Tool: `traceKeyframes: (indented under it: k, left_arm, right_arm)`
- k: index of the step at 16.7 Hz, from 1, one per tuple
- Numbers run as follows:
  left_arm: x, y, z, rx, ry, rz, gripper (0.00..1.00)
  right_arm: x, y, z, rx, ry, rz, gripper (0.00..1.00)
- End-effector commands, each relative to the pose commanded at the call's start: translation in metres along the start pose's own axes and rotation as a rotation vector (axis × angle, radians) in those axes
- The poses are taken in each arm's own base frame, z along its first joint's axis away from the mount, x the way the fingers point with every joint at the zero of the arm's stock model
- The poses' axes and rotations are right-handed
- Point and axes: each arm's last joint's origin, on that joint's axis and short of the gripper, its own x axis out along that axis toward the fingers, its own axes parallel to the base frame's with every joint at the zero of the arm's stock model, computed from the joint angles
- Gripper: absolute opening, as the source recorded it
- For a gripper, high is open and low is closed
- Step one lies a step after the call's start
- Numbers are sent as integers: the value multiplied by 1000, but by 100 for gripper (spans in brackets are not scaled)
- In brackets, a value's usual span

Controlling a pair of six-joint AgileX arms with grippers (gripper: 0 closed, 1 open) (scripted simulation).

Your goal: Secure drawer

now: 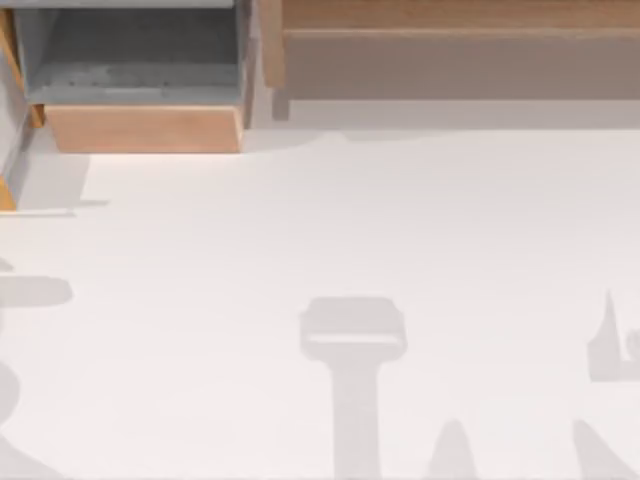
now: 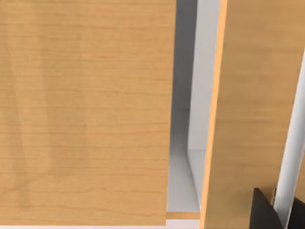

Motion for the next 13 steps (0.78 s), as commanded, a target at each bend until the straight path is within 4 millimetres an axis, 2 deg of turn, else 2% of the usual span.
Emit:
traceKeyframes:
  k: [3,10,13]
  left_arm:
    - [2,-1,-2,-4,8,-6,0]
    - [54,0,-2,-3,6,-5,0]
    - [61,0,-1,-5,5,-6,0]
  right_arm:
    - [0,0,0,0,0,0,100]
    - [0,0,0,0,0,0,100]
    - [0,0,0,0,0,0,100]
